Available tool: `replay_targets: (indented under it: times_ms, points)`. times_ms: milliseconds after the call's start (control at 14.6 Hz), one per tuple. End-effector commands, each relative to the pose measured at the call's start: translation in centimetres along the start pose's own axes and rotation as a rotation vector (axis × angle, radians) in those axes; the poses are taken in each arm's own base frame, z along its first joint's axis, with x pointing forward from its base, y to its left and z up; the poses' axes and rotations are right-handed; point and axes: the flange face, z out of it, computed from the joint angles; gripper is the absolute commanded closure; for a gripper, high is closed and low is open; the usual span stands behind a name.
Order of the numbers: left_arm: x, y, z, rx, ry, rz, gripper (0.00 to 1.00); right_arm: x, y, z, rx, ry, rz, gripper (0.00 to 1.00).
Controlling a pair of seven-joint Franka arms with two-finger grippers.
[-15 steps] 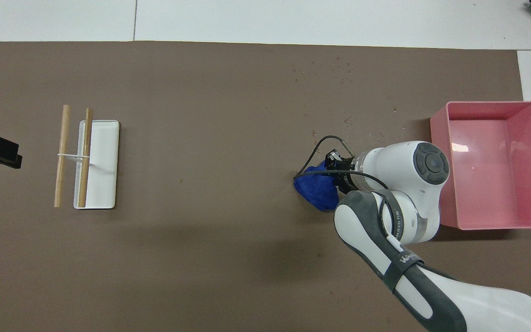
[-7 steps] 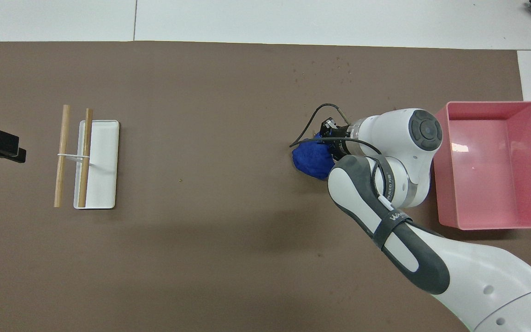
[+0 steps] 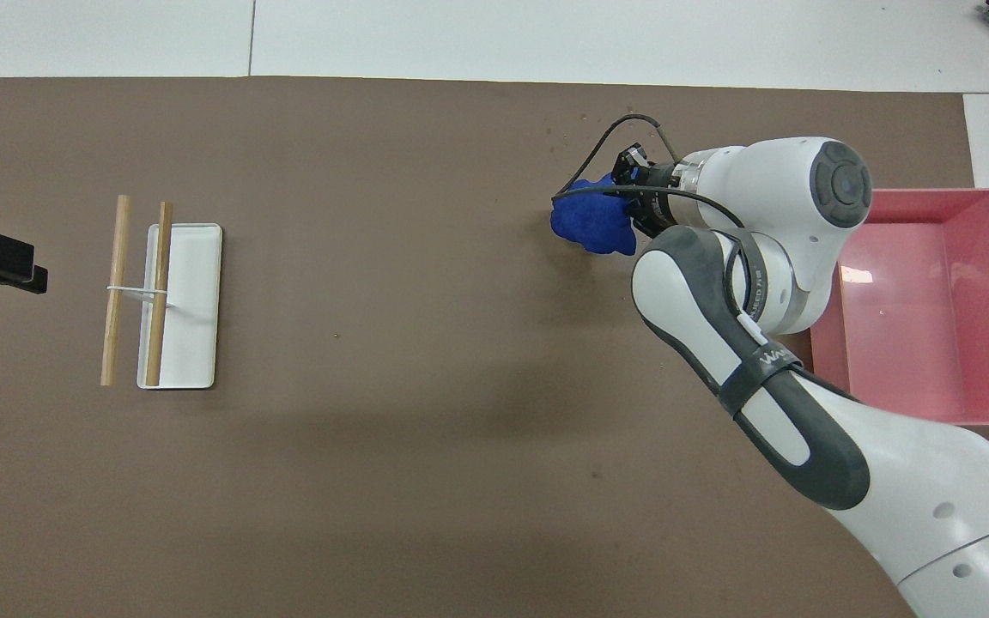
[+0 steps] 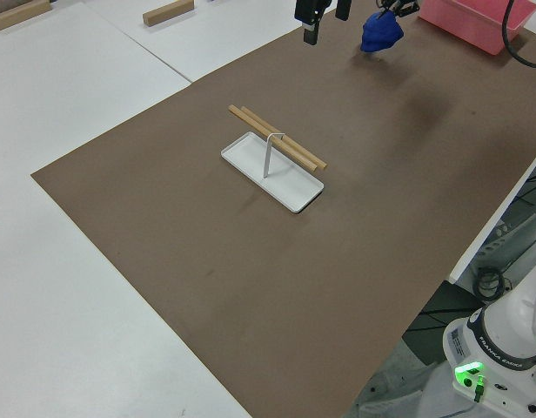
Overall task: Wipe water with towel using both arms
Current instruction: 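Move the blue cloth into the pink bin with the right gripper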
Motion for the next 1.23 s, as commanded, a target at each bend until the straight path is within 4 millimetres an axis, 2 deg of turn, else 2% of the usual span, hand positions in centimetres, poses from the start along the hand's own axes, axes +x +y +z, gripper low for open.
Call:
replay_targets:
  times_ms: [0,137,273,478,683,819,956,1092,1161]
  points:
    - [-0.7,0.8,0.6,-0.002,0.012,0.007,0.00,3.0,0.3,-4.5,0.003,0.009,-0.016,1.00]
    - [-0.6,1.9,0.5,-0.001,0.025,0.027,0.00,5.0,1.4,-7.9,-0.033,-0.013,-0.037,1.00]
    - [-0.6,2.2,0.6,0.001,0.025,0.031,0.00,7.0,3.5,-11.2,-0.069,-0.034,-0.054,1.00]
    - [-0.6,2.2,0.6,0.001,0.028,0.034,0.00,9.7,8.3,-16.2,-0.119,-0.067,-0.114,1.00]
    - [-0.6,2.4,0.4,-0.001,0.032,0.033,0.00,13.2,13.9,-20.2,-0.167,-0.123,-0.176,1.00]
    - [-0.6,2.4,0.5,-0.001,0.031,0.025,0.00,16.1,18.3,-21.7,-0.199,-0.130,-0.213,1.00]
    - [-0.8,2.3,0.6,0.000,0.016,0.024,0.00,18.6,21.6,-22.3,-0.272,-0.103,-0.297,1.00]
    - [-1.1,2.2,0.8,0.001,0.011,0.022,0.00,21.2,24.4,-21.7,-0.306,-0.103,-0.340,1.00]
    - [-1.2,2.2,0.9,0.001,0.008,0.022,0.00,21.6,25.5,-21.1,-0.313,-0.123,-0.360,1.00]
